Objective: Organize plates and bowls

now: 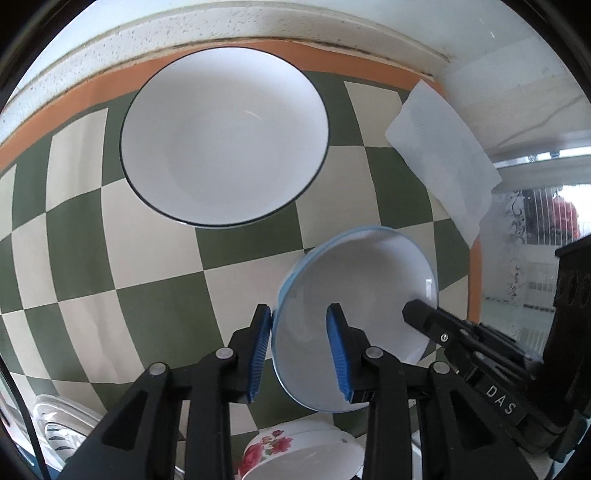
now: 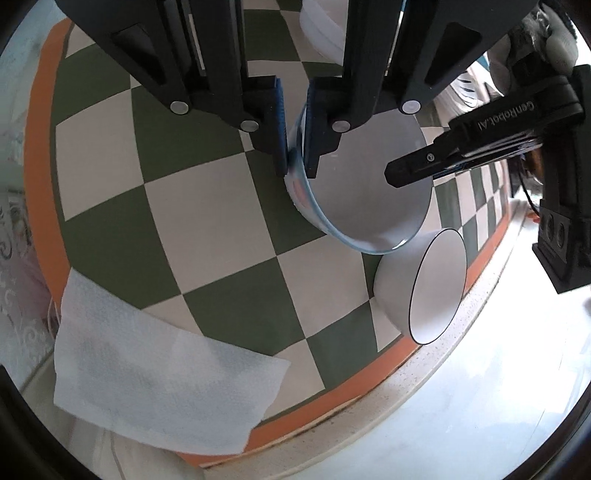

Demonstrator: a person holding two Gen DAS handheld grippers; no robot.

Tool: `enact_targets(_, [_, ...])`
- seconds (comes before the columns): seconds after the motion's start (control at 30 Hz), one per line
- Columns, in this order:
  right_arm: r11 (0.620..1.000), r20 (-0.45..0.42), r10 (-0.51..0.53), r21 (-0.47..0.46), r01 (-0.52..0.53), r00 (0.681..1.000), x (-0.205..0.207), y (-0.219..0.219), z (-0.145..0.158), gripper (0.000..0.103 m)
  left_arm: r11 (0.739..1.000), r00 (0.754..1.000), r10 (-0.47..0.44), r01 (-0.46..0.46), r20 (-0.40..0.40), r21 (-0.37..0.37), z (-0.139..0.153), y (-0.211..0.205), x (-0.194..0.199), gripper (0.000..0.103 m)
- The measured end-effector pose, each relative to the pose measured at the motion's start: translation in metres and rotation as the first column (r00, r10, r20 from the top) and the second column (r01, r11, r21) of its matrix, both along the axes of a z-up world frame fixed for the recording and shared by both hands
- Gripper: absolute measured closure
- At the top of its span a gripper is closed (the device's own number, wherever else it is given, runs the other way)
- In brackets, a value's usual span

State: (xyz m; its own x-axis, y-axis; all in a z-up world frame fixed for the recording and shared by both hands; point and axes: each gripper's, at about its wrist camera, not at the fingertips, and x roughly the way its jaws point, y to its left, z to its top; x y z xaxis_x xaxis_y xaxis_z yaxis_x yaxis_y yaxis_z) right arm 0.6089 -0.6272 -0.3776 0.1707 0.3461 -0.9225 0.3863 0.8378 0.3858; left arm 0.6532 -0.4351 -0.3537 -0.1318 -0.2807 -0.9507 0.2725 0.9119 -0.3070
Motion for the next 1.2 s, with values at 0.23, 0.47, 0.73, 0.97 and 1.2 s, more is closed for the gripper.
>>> enact_targets(0.23, [1.000,0.002,0.026,-0.017,-0.026,1.000,0.002,0.004,0.008,0.094,1.000,1.000,0.000,0.000,0.018,0.002,0.006,0.001,-0.003,0.074])
enact_targets(0.47, [1.000,0.011,0.028,-0.012,-0.028,1.000,-0.006,0.004,0.027,0.094,1.000,0.999,-0.002,0.003,0.051,-0.021,0.032,0.003,-0.012,0.074])
enact_targets(0.73, [0.999,0.030,0.040,0.002,-0.040,0.999,-0.040,0.018,0.069,0.094,0.999,0.998,-0.016,0.019,0.064,-0.047,0.072,0.026,-0.045,0.074])
enact_targets(0.97, [0.998,0.028,0.056,0.018,-0.057,0.998,-0.089,0.044,0.098,0.094,0.998,0.999,-0.030,0.031,0.030,-0.054,0.082,0.050,-0.087,0.074])
enact_targets(1.2, [0.997,-0.033,0.060,0.051,-0.058,0.998,-0.122,0.062,0.077,0.094,0.998,0.998,-0.057,0.057,-0.020,-0.022,0.059,0.061,-0.108,0.074])
